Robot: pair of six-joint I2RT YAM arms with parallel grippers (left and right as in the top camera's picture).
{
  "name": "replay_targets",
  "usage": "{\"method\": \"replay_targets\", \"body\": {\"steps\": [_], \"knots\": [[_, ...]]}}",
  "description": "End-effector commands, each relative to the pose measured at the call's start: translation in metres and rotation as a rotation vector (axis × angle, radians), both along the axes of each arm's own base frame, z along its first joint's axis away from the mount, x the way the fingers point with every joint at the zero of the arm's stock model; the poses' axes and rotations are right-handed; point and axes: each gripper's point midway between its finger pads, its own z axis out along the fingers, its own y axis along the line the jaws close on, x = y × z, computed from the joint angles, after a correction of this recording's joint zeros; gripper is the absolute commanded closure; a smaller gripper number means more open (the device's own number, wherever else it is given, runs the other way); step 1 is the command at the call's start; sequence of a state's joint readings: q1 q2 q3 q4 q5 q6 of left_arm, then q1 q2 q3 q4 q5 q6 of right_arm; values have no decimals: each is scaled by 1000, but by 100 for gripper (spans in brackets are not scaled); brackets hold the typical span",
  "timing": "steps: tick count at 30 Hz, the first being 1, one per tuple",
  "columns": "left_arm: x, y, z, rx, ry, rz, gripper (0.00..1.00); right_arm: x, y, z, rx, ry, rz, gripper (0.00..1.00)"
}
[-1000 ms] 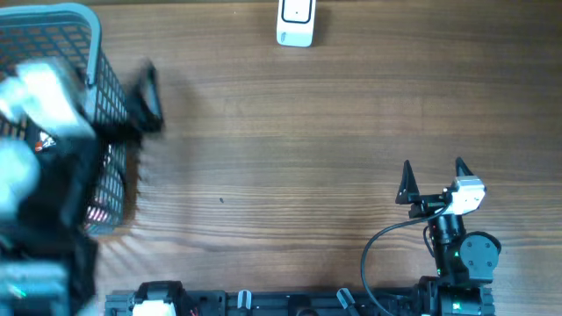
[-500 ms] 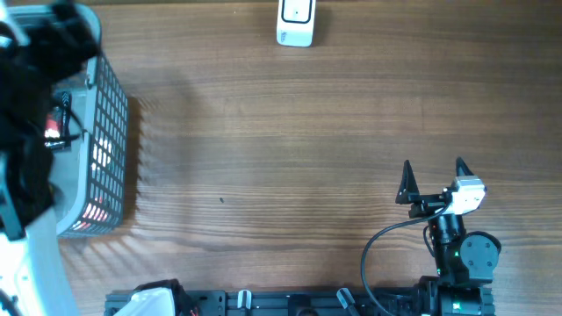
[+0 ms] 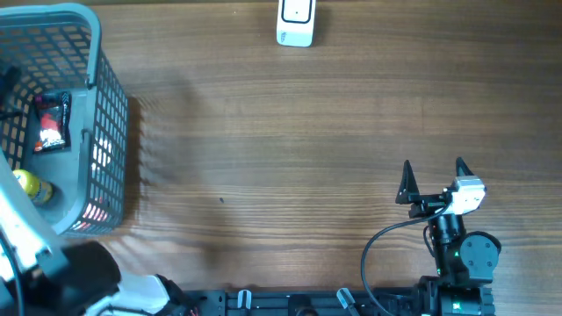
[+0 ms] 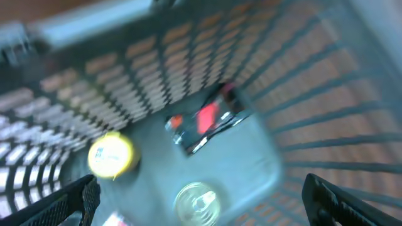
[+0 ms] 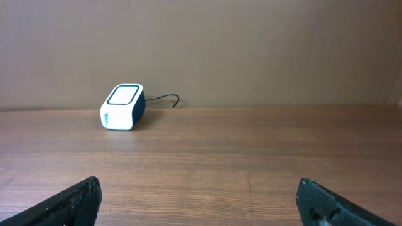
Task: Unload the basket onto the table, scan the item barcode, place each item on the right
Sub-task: 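Reach the left gripper into the grey basket toward the yellow jar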
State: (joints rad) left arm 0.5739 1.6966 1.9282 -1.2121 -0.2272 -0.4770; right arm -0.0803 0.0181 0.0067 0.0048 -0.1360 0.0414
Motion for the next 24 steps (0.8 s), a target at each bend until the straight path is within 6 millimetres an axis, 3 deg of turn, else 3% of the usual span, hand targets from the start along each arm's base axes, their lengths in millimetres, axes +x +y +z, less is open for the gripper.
{"method": "replay_targets", "body": {"steps": [1, 5, 9, 12, 15, 24], "knots": [[-8, 4, -31, -99, 56, 102, 0, 0, -3, 2, 12, -9, -15, 0], [-26, 3, -50, -128, 166, 167, 0, 0, -3, 2, 12, -9, -15, 0], [-37, -2, -55, -146, 223, 172, 0, 0, -3, 2, 12, -9, -14, 0], [-54, 6, -54, -85, 302, 203, 0, 0, -3, 2, 12, -9, -15, 0], [-57, 4, -62, -92, 328, 197, 0, 0, -3, 2, 12, -9, -15, 0], [-52, -4, -142, -110, 458, 29, 0, 0, -3, 2, 11, -9, -15, 0]]}}
